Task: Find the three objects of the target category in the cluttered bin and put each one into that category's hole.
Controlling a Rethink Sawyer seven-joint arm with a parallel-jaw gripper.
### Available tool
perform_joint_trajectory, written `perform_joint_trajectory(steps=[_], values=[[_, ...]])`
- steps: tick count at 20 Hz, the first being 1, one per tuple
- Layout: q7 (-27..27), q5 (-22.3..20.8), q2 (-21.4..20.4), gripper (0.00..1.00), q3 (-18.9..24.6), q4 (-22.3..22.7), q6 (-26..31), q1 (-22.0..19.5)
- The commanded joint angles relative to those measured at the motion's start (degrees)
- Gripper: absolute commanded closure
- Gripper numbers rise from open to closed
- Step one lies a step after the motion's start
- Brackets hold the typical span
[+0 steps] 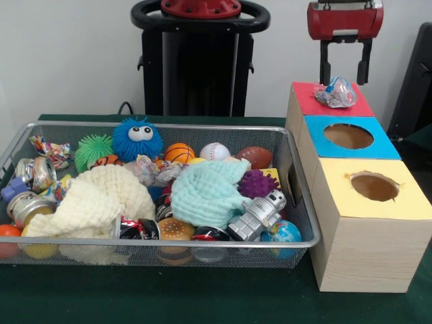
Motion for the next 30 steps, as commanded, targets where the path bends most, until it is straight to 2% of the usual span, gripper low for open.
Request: perform_joint_trajectory(steps=[1,9,18,30], values=[[-1.8,-3.6,4.1,0.00,-0.3,0.8,5.0,1.1],[-2.1,-6.3,5.1,0.00,-1.1,1.3,3.9,2.5],[-2.8,-9.0,6.8,0.00,-1.6,2.6,3.3,2.2],[-0.2,-11.3,8.7,0.00,-3.7,1.9,2.6,4.7]])
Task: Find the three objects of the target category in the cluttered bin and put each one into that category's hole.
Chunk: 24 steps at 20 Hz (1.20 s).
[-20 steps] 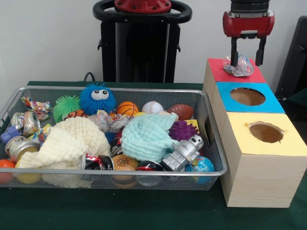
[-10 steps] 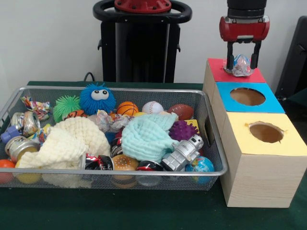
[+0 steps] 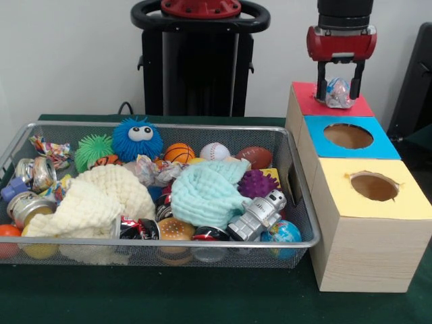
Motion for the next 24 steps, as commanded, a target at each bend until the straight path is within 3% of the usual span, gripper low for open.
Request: perform_joint_trajectory(steps=[1,10,15,24], values=[[0.0,-5.2,3.5,0.00,-3.2,1.4,2.8,1.5],[-0.6,-4.3,3.4,0.00,-3.2,1.7,2.7,1.9],[-2.4,-1.4,0.4,0.00,-0.8,3.9,5.2,0.4],[-1.8,-1.4,0.3,0.00,-1.2,4.0,5.6,0.9]])
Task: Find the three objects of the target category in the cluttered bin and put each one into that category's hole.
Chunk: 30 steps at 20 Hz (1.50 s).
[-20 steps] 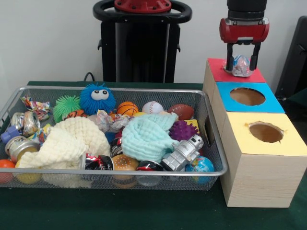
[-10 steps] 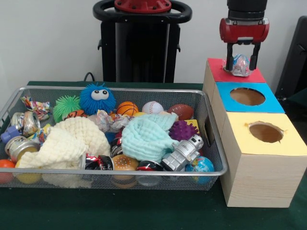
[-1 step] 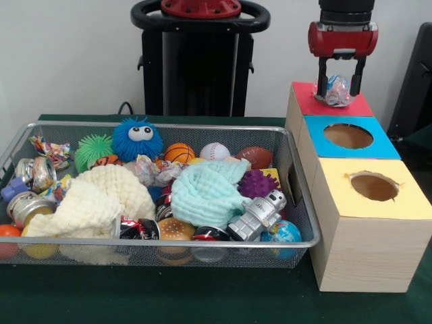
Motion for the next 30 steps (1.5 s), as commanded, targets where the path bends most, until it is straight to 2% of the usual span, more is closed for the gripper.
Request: perform_joint_trajectory(steps=[1,3,4,8,17,30], values=[[-1.8,-1.3,1.3,0.00,0.2,3.6,5.7,-0.6],[-1.3,-1.3,1.4,0.00,-0.2,3.5,5.7,-0.4],[-0.9,-2.1,1.2,1.00,-0.8,3.2,5.1,0.2],[1.0,-2.3,1.1,1.00,-2.4,2.8,4.7,1.6],[0.0,-1.7,1.5,1.00,-2.1,2.3,5.0,1.3],[-3.5,1.5,-0.4,1.00,0.6,3.0,9.4,-1.9]])
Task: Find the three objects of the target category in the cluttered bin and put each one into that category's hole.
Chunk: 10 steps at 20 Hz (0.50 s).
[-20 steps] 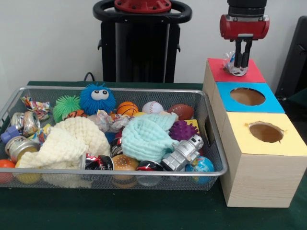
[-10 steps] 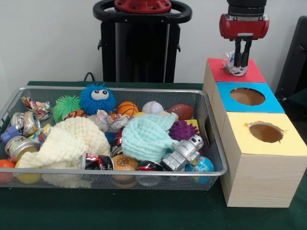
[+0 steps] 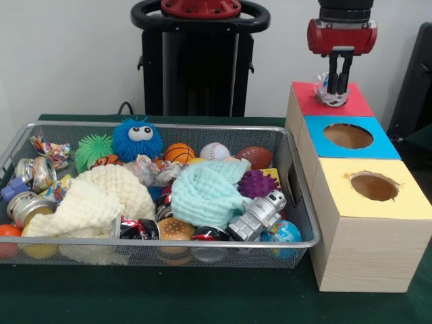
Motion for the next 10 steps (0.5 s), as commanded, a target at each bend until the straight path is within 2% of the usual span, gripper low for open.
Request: perform_joint_trajectory(steps=[1,10], values=[[-3.5,1.5,0.2,1.00,1.7,2.8,9.6,-2.5],[-4.5,3.3,-0.2,1.00,3.3,2.2,12.3,-3.8]])
